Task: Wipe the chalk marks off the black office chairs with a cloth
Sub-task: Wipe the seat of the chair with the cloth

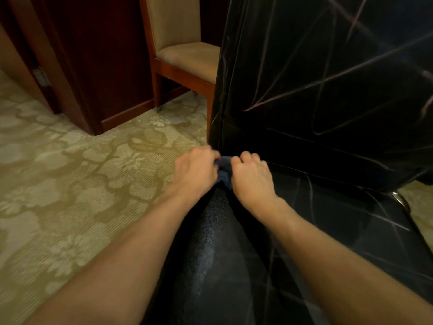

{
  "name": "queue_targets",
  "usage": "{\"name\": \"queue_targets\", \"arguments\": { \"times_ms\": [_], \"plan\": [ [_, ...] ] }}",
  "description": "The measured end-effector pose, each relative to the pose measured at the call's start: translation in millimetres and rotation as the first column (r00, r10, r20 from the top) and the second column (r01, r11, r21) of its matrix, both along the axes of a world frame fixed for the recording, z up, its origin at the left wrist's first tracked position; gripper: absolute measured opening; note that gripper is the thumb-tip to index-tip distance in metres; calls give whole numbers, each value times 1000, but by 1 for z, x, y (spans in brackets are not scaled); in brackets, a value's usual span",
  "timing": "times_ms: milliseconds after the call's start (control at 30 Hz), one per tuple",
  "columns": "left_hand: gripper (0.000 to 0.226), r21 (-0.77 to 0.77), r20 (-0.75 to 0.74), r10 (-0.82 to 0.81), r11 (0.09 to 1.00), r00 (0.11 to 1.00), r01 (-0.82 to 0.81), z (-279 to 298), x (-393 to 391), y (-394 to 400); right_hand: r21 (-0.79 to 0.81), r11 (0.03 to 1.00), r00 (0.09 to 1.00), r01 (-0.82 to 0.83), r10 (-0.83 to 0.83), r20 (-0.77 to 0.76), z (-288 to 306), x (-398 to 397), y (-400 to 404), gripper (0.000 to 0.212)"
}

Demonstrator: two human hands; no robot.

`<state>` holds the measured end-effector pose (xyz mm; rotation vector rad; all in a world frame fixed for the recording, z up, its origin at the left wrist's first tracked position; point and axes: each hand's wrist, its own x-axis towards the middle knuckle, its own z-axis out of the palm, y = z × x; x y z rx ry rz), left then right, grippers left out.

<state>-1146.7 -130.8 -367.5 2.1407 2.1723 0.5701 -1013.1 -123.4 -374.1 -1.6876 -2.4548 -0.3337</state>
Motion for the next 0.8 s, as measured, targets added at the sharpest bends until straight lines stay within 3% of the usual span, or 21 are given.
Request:
{"name": "queue_targets", "arguments": {
  "times_ms": [100,200,400,633,800],
  "plan": [
    [23,14,-80,-64,998,995,65,10,14,30,49,999,996,6,-10,90,5,10,19,21],
    [23,-7,-95,-114,994,989,114,6,23,47,-7,1000,990,-5,6,138,5,18,29,28],
    [24,41,-98,-197,979,976,202,-8,25,53,-98,995,999,28,-31,-21,7,25,35,32],
    [22,-32,-14,-297,955,955,296,-8,8,28,-143,990,998,12,-20,-55,11,22,5,31],
    [17,14,3,-313,950,950,313,-12,-5,-23,-169,985,996,-31,16,-92,10,18,-38,30]
  ]
}}
